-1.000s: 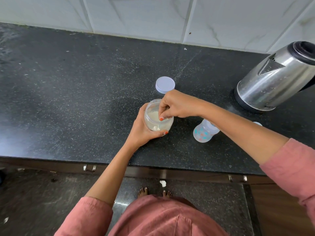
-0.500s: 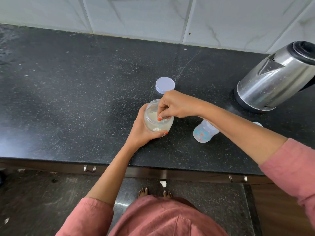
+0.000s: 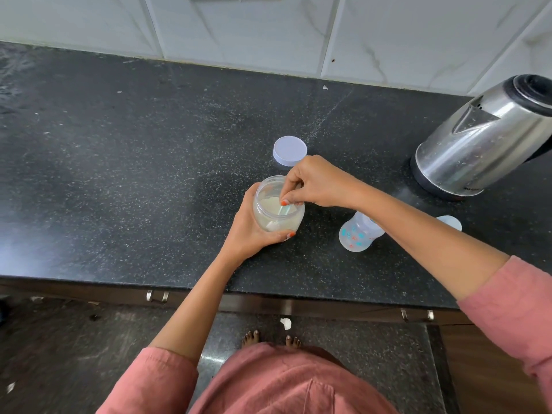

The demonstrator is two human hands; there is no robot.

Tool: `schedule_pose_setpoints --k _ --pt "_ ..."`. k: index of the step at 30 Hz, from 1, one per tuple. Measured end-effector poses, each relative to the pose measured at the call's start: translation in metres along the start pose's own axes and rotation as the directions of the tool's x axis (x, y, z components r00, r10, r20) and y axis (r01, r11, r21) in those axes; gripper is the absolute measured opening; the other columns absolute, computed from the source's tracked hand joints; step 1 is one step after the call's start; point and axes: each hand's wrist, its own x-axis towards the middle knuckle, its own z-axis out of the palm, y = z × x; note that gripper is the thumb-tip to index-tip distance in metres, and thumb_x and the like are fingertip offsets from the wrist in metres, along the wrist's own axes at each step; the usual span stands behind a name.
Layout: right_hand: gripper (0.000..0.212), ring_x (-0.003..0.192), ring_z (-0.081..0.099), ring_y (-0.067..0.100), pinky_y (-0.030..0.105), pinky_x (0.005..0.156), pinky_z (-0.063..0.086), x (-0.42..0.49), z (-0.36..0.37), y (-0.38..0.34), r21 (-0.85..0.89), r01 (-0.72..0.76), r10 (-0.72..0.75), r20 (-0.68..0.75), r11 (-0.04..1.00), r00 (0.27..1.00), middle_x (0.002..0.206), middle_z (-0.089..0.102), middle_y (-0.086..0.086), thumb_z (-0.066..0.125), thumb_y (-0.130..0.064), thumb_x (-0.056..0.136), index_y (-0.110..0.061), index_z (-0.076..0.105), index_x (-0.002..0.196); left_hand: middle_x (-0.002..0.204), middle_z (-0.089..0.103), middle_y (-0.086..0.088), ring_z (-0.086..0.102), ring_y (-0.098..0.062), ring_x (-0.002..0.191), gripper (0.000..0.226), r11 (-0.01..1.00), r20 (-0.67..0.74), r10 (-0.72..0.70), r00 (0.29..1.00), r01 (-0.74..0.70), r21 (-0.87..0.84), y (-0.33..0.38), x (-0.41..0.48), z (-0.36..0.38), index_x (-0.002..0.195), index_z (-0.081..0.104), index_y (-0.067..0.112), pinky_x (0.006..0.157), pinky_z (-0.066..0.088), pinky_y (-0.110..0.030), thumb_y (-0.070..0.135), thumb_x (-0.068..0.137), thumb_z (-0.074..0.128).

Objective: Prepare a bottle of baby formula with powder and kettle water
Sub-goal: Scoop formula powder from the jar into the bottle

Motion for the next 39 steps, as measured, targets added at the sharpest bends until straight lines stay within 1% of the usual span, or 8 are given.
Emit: schedule_pose_setpoints --k 6,10,22,26,30,33,36,39 --pt "0.010 0.064 0.056 0.005 0.020 0.069 0.049 -0.005 0.005 -0.001 -0.004 -0.003 0.003 -0.042 1.000 0.999 0.086 0.071 0.009 0.068 -0.007 0.079 -0.002 0.072 0.087 0.118 0.048 0.023 0.048 0.016 0.106 0.083 1.000 0.000 -0.011 1.000 0.011 -0.003 0.001 0.000 0.000 0.115 0.033 0.048 0.082 0.036 -0.001 0.042 0.045 0.077" --pt "0.010 0.061 0.054 -0.002 0.008 0.062 0.043 -0.006 0.006 -0.005 -0.015 0.014 -0.015 -0.032 1.000 0.999 0.080 0.067 0.001 0.067 -0.007 0.080 -0.002 0.072 0.086 0.118 0.049 0.023 0.049 0.015 0.106 0.084 1.000 0.002 -0.026 1.000 0.026 0.000 0.001 -0.001 0.000 0.115 0.032 0.052 0.082 0.037 -0.001 0.042 0.044 0.076" --pt "0.009 0.053 0.053 -0.014 0.006 0.058 0.042 -0.007 0.007 -0.003 0.009 0.007 -0.007 -0.019 1.000 1.000 0.077 0.066 0.000 0.068 -0.006 0.079 -0.001 0.072 0.085 0.118 0.049 0.023 0.049 0.015 0.105 0.084 0.999 0.007 -0.032 0.999 0.032 0.000 0.001 -0.001 0.000 0.114 0.032 0.051 0.079 0.038 -0.001 0.042 0.044 0.076" --pt "0.011 0.060 0.054 -0.001 0.008 0.060 0.043 -0.006 0.008 -0.008 -0.006 0.022 -0.022 0.004 1.000 1.000 0.084 0.068 0.004 0.067 -0.007 0.080 0.000 0.071 0.088 0.117 0.049 0.023 0.049 0.015 0.105 0.083 1.000 0.007 -0.027 1.000 0.027 -0.005 0.001 0.000 0.000 0.114 0.032 0.051 0.079 0.038 -0.002 0.041 0.044 0.076" --pt "0.012 0.064 0.054 0.004 0.013 0.061 0.044 -0.004 0.008 -0.009 -0.025 0.043 -0.042 0.041 0.999 0.998 0.090 0.071 0.012 0.067 -0.008 0.080 0.001 0.071 0.088 0.117 0.050 0.023 0.051 0.013 0.105 0.082 0.999 0.006 -0.034 0.999 0.034 -0.002 0.000 0.000 0.000 0.113 0.032 0.055 0.081 0.039 -0.003 0.041 0.044 0.076" --pt "0.011 0.071 0.058 0.013 0.022 0.067 0.047 -0.001 0.004 -0.009 -0.047 0.049 -0.045 0.087 0.998 0.995 0.088 0.071 0.016 0.067 -0.008 0.080 0.000 0.071 0.087 0.117 0.049 0.024 0.050 0.014 0.105 0.082 0.999 0.009 -0.035 0.999 0.035 0.006 0.001 0.000 -0.001 0.113 0.032 0.055 0.081 0.039 -0.003 0.042 0.045 0.076" --pt "0.010 0.062 0.054 0.006 0.011 0.059 0.042 0.001 0.003 -0.012 -0.051 0.068 -0.062 0.118 0.996 0.991 0.082 0.069 0.010 0.066 -0.007 0.080 0.000 0.071 0.086 0.117 0.049 0.025 0.049 0.014 0.105 0.083 0.999 0.014 -0.040 0.999 0.040 0.003 0.001 -0.001 -0.001 0.113 0.031 0.054 0.081 0.040 -0.004 0.042 0.044 0.076" --pt "0.010 0.056 0.050 0.004 0.011 0.055 0.039 0.002 0.006 -0.010 -0.011 0.056 -0.054 0.111 0.998 0.992 0.076 0.066 0.013 0.067 -0.007 0.080 0.001 0.071 0.083 0.117 0.050 0.022 0.050 0.011 0.107 0.083 0.999 0.014 -0.040 0.999 0.040 0.003 0.000 -0.001 -0.001 0.113 0.032 0.055 0.085 0.042 -0.013 0.042 0.045 0.077"
